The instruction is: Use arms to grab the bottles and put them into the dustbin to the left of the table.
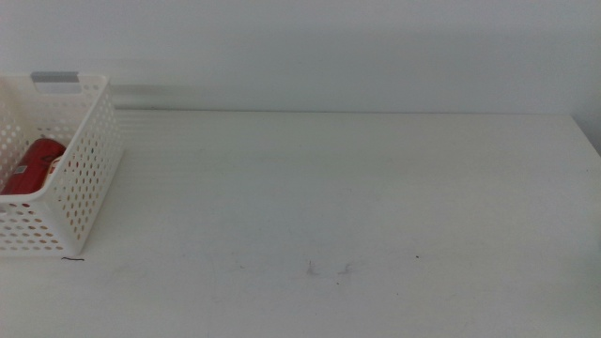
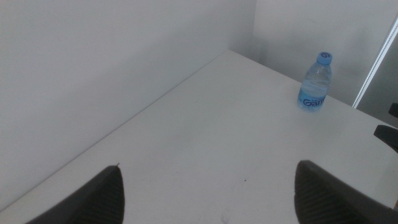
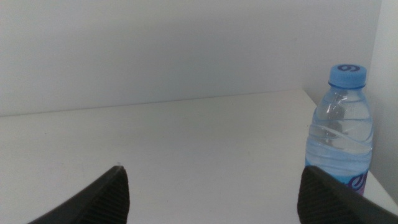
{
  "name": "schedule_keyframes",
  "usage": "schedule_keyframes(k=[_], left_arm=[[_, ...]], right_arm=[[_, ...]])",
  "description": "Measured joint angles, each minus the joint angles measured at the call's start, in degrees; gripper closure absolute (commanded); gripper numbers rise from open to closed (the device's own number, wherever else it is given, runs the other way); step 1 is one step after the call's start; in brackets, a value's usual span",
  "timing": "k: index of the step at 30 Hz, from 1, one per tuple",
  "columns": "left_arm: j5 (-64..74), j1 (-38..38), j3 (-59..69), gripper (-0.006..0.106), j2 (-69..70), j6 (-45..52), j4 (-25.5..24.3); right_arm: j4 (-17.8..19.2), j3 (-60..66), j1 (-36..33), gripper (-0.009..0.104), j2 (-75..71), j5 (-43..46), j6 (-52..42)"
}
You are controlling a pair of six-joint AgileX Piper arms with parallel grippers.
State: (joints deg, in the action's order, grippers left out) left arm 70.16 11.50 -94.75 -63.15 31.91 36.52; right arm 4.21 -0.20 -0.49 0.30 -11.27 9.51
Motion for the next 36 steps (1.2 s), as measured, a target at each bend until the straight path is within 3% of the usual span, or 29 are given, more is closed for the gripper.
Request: schedule_keyframes(k=[11,24,31,36], left_arm=[[0.0,0.0,0.0,0.007,0.0,0.0,0.0],[0.0,0.0,0.0,0.007,0.0,0.0,0.0],[0.0,0.0,0.0,0.007,0.0,0.0,0.0],[0.0,0.0,0.0,0.007,0.0,0.0,0.0]], right_arm=[[2.09,0.0,1.43,0.016,1.15,5.4,0.0],[3.76,0.0,8.58,0.016,39.55,32.01,-0.78],[4.37,0.0,19.62,0.016,53.93,43.14,-1.38],[7.24,0.0,25.61,0.016,56.95,50.06,-2.35]])
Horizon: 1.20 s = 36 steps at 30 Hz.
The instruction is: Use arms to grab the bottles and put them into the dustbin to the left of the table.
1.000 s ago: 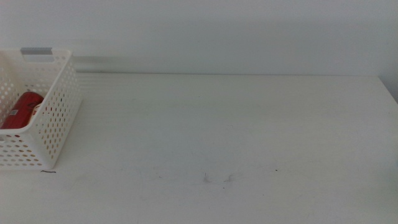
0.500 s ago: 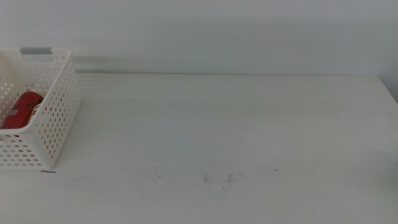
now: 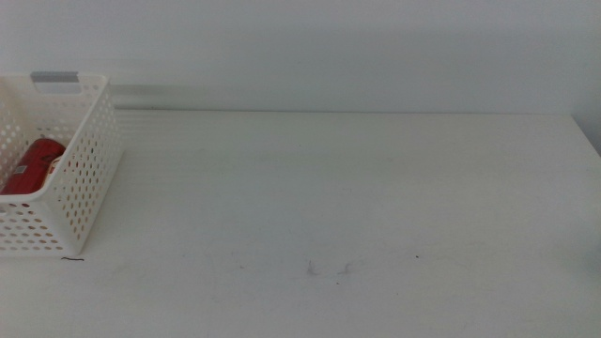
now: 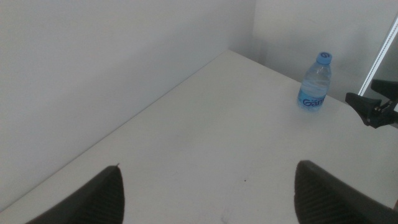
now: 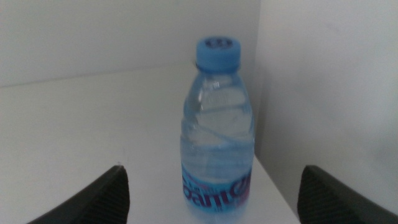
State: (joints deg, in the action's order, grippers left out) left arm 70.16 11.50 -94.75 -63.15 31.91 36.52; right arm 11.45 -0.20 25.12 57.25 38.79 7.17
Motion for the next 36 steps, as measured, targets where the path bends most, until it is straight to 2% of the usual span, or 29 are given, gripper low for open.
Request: schedule_keyframes(k=[5,18,28,36], left_arm=[[0.0,0.0,0.0,0.007,0.0,0.0,0.0],[0.0,0.0,0.0,0.007,0.0,0.0,0.0],[0.0,0.0,0.0,0.007,0.0,0.0,0.0],[0.0,0.0,0.0,0.007,0.0,0.0,0.0]], right_arm=[[0.94,0.0,0.66,0.016,4.23,6.96,-1.06],[-0.66,0.0,0.66,0.016,18.28,18.7,-1.92],[-5.09,-0.1,0.76,0.016,27.71,29.03,-2.07],[-5.7,-0.1,0.76,0.016,34.95,30.04,-6.67]])
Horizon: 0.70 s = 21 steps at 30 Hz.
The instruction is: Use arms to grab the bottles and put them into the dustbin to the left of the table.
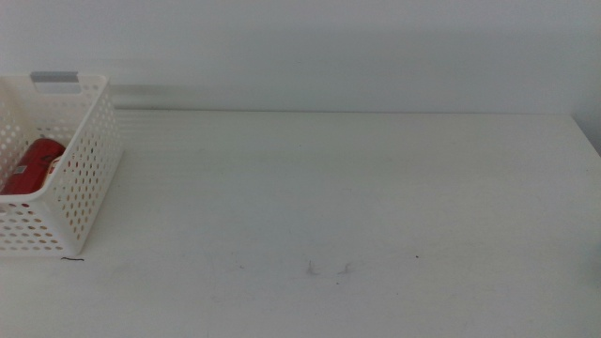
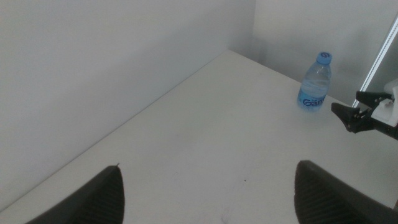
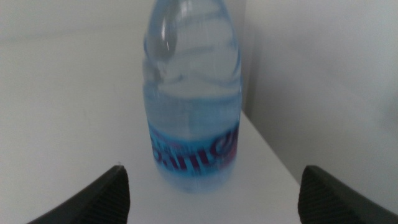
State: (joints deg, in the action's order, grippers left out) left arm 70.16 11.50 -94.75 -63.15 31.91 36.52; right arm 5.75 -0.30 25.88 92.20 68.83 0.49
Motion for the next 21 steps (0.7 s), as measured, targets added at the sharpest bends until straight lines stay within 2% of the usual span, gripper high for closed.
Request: schedule_keyframes(k=[7,21], left_arm=[[0.0,0.0,0.0,0.007,0.0,0.0,0.0],[0.0,0.0,0.0,0.007,0.0,0.0,0.0]], right_arm=[[1.59,-2.2,0.0,0.016,4.9,0.0,-4.04],[2.57,-13.3,0.0,0.016,15.11,0.48,-4.4]])
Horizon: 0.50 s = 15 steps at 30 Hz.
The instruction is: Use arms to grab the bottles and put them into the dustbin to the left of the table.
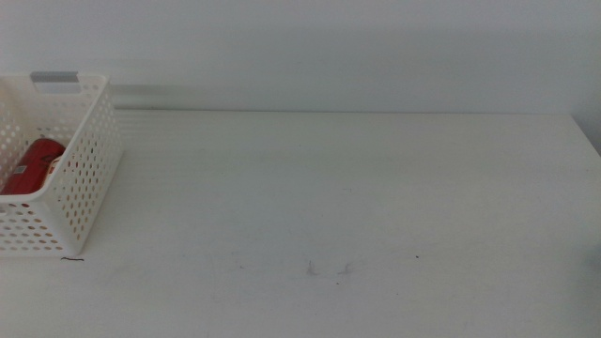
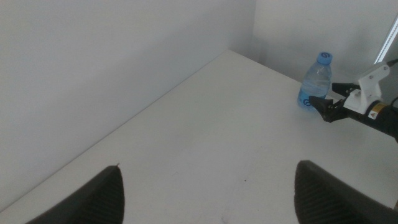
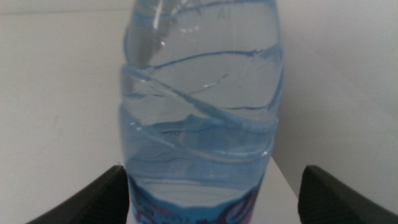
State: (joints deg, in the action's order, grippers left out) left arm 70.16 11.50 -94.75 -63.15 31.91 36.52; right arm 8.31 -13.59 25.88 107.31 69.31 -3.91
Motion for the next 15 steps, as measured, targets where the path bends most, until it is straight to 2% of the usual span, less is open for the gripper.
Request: schedule_keyframes(k=[11,12,14,15], left_arm=[[0.0,0.0,0.0,0.007,0.0,0.0,0.0],[0.0,0.0,0.0,0.007,0.0,0.0,0.0],[0.0,0.0,0.0,0.007,0.0,0.0,0.0],[0.0,0.0,0.0,0.007,0.0,0.0,0.0]], right_arm=[[3.98,-8.6,-0.11,0.017,8.06,0.09,0.0],[4.08,-9.25,-0.31,0.021,8.42,0.09,0.0],[3.97,-10.13,-0.84,0.04,8.92,0.09,0.0],[3.6,-10.39,-1.07,0.063,9.05,0.09,0.0]])
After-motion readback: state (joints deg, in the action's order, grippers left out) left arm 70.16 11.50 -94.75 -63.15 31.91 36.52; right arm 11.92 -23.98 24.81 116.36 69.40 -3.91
